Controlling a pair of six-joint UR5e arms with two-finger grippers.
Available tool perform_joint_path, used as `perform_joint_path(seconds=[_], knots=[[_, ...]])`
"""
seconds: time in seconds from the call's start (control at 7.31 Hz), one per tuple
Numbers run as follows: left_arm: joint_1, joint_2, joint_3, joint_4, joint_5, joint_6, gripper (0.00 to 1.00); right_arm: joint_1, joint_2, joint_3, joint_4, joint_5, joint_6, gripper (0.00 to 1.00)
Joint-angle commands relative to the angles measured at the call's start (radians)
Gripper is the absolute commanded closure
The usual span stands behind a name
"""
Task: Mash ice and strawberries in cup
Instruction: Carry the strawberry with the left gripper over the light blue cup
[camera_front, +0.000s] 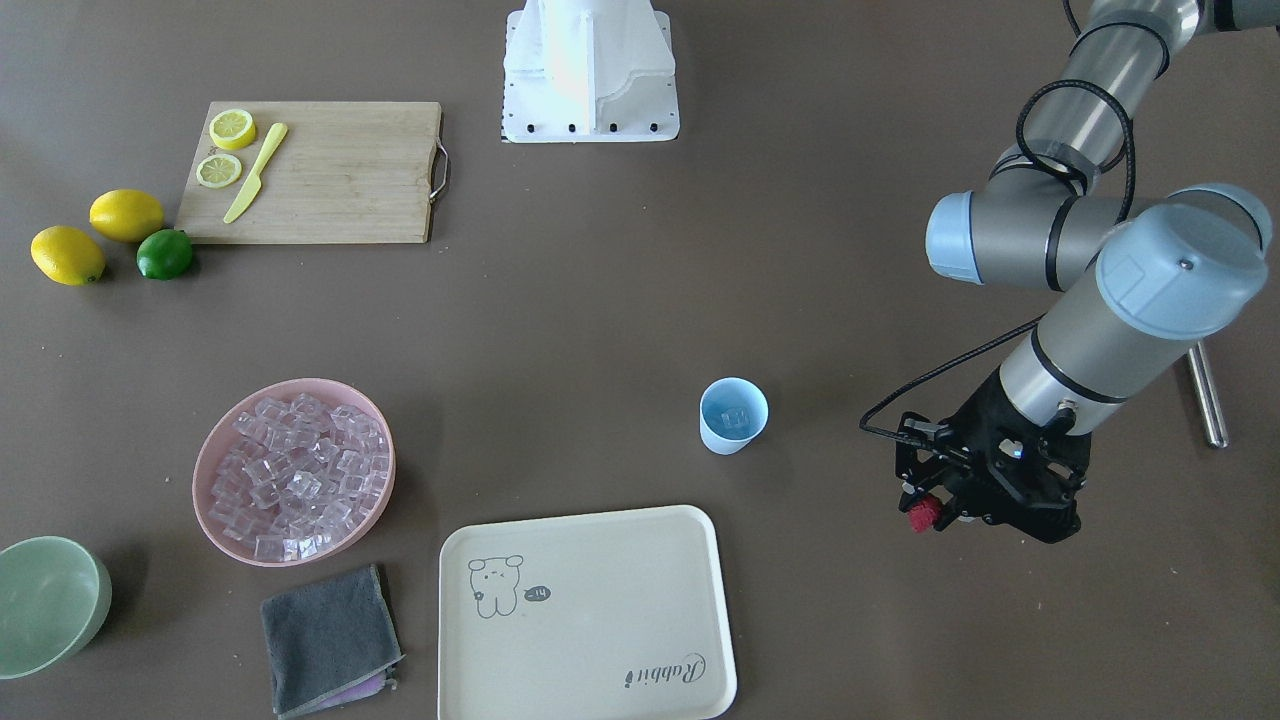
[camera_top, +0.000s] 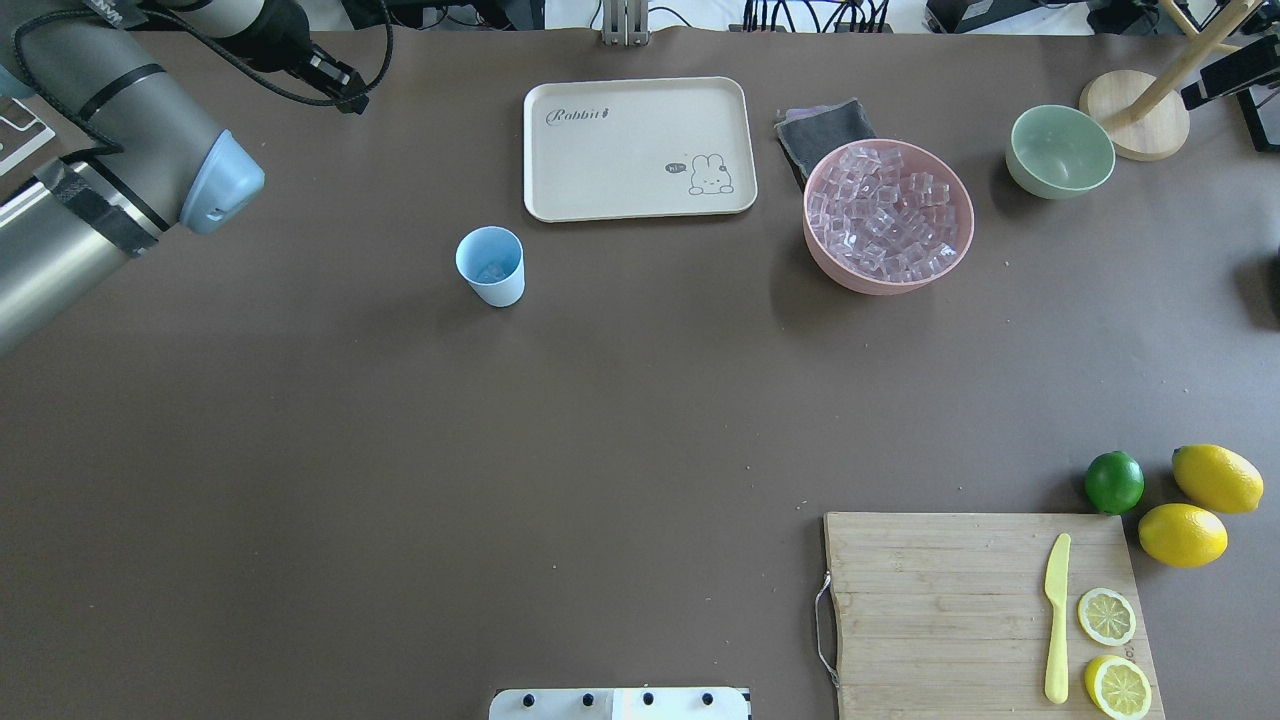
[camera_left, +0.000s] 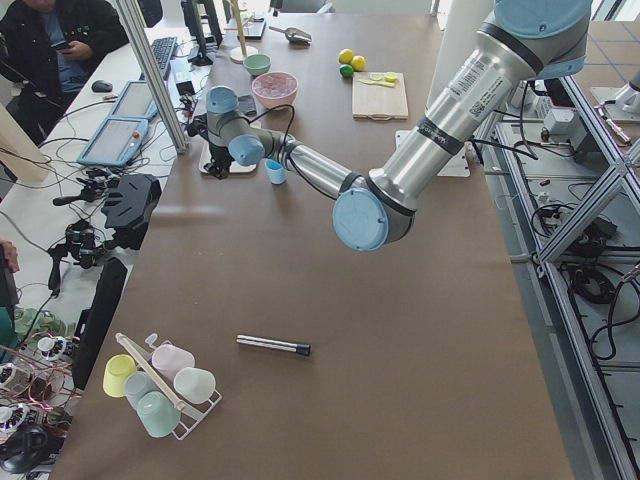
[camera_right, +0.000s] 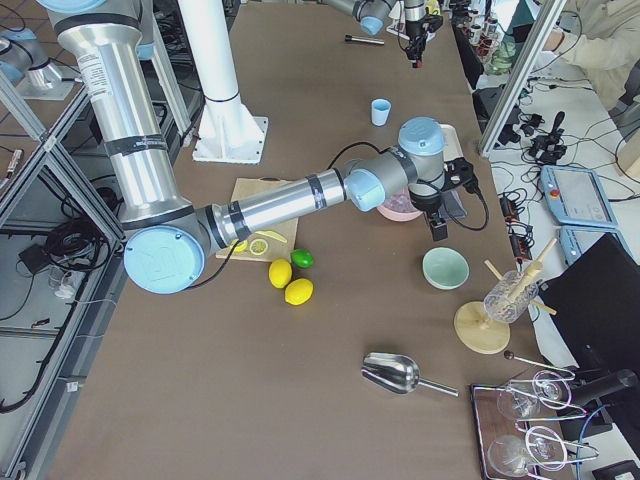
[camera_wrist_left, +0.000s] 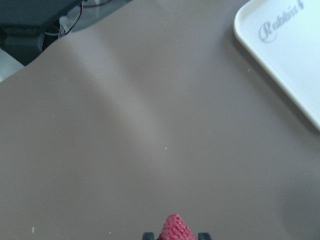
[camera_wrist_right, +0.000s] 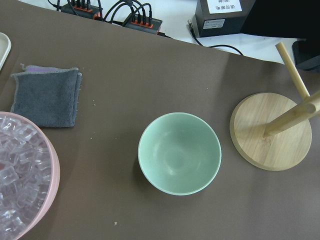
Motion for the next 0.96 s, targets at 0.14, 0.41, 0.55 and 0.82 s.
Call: perform_joint_path(seconds=[0.14, 0.41, 0.55, 0.82], knots=[[0.068, -0.02, -0.039, -0.064, -0.002, -0.056, 0.91, -0.008, 0.005, -0.025, 0.002, 0.001, -0.002, 0.01], [0.115, -0.022, -0.036, -0.072, 0.009, -0.058, 0.91, -0.008, 0.001, -0.022, 0.002, 0.001, 0.0, 0.01], [0.138, -0.016, -0.038, -0.099, 0.009, -0.105, 0.91, -0.008, 0.006, -0.023, 0.002, 0.001, 0.0, 0.01], [0.185, 0.001, -0.033, -0.135, 0.012, -0.139, 0.91, -0.008, 0.008, -0.022, 0.002, -0.002, 0.0, 0.01]])
